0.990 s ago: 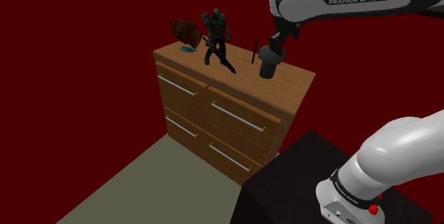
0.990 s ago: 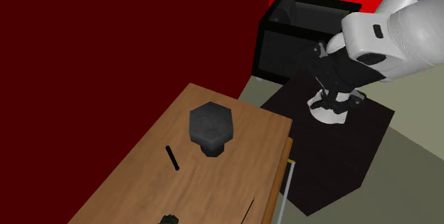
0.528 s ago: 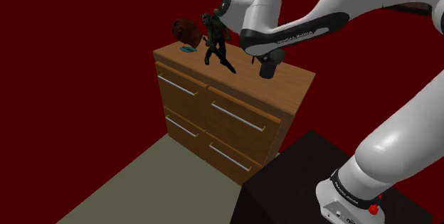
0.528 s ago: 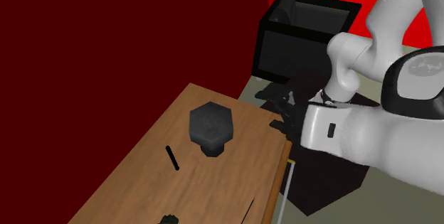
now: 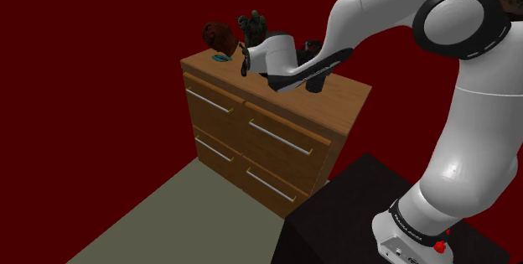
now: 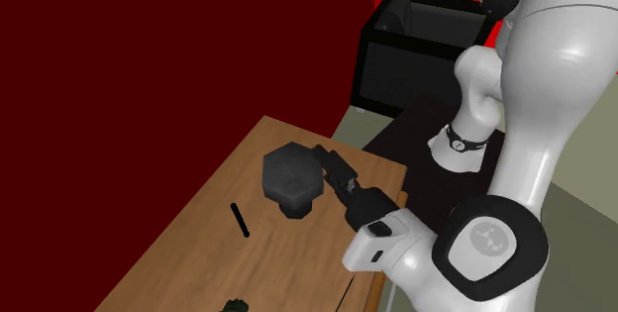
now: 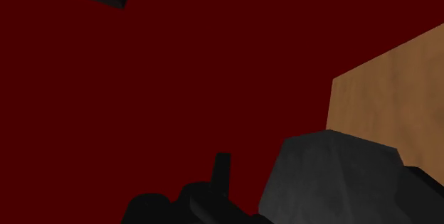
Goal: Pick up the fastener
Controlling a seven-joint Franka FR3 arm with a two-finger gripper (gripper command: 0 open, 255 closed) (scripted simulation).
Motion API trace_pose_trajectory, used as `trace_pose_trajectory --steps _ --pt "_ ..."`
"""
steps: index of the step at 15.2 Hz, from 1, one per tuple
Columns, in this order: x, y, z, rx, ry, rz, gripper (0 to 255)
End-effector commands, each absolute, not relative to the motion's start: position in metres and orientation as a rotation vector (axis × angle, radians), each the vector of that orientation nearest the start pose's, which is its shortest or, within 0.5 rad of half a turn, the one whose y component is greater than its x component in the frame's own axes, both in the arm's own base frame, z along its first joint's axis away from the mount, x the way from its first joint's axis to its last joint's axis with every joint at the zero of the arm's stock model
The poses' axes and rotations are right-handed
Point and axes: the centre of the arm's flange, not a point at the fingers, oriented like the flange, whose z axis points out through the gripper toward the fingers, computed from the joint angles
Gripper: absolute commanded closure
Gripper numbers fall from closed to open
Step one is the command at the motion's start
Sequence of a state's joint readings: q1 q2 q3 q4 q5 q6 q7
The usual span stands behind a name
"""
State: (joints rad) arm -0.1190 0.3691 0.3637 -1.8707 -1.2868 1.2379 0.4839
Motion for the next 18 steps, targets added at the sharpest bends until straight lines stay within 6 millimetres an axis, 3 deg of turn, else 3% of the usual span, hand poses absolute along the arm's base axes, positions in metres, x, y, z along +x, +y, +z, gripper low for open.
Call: trace_pose_trajectory --steps 1,6,8,9,18 --pt "0.575 -0.006 0.350 1.692 0.045 -0.364 0" --pt "0.575 -0.006 0.321 1.692 0.045 -0.364 0" --pt "0.575 -0.006 0.321 1.692 0.045 -0.364 0" --pt "0.575 -0.006 0.321 1.692 0.045 -0.364 255" --pt "0.575 -0.006 0.321 1.692 0.045 -0.364 255"
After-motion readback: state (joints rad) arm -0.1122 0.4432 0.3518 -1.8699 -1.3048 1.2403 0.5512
